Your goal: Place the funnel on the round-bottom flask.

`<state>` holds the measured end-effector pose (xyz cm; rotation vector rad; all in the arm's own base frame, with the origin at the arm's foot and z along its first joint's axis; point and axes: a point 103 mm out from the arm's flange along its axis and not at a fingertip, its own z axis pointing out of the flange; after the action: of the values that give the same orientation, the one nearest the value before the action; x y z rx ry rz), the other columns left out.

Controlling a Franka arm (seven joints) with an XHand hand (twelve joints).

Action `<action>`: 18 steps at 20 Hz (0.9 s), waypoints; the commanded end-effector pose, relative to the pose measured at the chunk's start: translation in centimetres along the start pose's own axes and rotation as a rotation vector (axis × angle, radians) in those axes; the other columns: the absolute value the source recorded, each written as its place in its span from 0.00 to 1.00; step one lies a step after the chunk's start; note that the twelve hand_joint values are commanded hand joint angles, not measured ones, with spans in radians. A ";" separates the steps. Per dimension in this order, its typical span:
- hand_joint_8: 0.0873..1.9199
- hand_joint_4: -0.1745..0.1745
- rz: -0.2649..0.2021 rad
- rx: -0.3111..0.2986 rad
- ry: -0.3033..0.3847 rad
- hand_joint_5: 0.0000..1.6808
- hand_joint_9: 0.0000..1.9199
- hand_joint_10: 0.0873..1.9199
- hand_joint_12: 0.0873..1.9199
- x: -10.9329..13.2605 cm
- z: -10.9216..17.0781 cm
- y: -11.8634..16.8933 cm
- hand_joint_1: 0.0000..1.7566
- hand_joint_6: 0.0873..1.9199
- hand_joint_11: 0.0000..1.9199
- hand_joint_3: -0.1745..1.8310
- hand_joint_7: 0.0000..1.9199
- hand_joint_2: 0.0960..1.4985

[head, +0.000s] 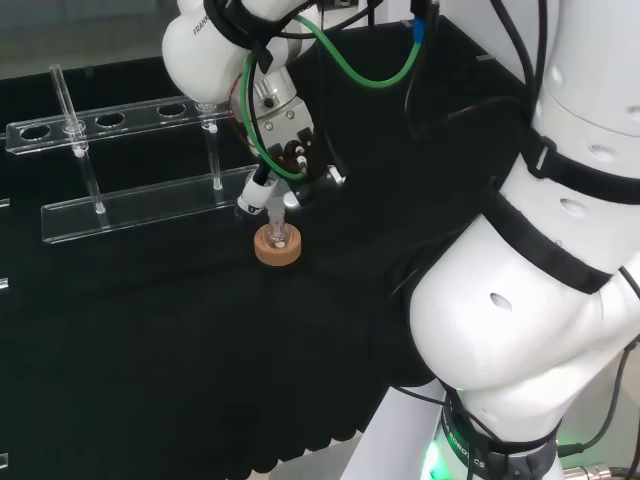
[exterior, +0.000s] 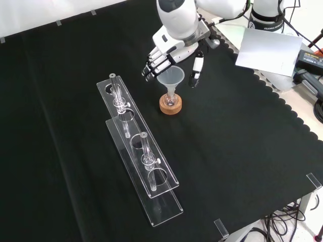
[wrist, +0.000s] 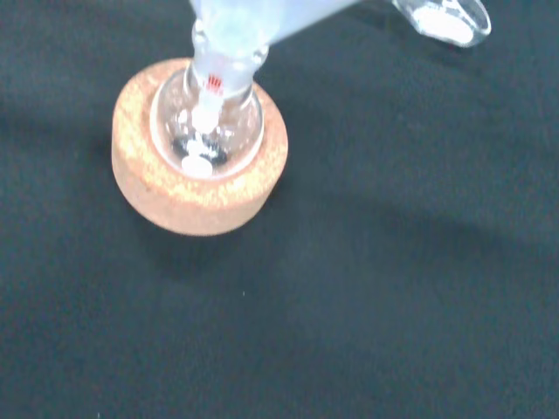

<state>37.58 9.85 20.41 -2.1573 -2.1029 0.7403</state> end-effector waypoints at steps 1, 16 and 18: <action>0.02 0.38 -0.083 -0.114 0.081 0.01 0.04 0.42 0.78 -0.7 -2.8 -1.3 0.24 0.00 0.18 0.02 0.01 0.44; 0.31 0.36 -0.077 -0.118 0.278 0.17 0.17 0.36 0.77 -6.8 -6.3 -0.7 0.28 0.00 0.18 0.08 0.07 0.46; 0.32 0.36 -0.072 -0.116 0.294 0.17 0.18 0.36 0.77 -7.3 -6.3 -0.5 0.28 0.00 0.18 0.08 0.07 0.46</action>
<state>39.18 6.08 27.66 -2.0698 -2.1326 0.3271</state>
